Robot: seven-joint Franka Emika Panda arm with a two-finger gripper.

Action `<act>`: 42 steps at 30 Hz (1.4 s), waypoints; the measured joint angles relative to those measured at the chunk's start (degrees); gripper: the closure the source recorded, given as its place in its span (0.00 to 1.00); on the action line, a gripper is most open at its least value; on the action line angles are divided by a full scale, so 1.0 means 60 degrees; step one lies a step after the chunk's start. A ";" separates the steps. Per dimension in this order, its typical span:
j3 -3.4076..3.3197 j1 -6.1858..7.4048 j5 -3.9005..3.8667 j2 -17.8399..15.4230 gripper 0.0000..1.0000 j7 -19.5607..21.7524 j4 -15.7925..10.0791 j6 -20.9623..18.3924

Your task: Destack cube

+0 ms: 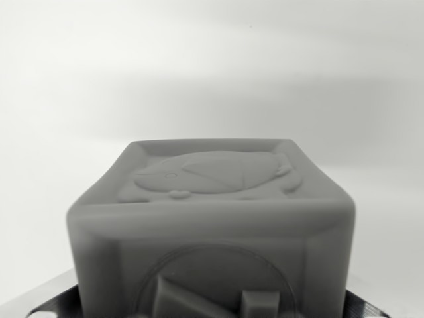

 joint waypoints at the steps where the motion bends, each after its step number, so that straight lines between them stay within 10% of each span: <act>1: -0.0003 0.0000 0.0000 0.0074 1.00 0.0000 -0.0001 0.0064; 42: -0.0114 0.0098 -0.0006 0.1971 1.00 0.0009 0.0264 0.1700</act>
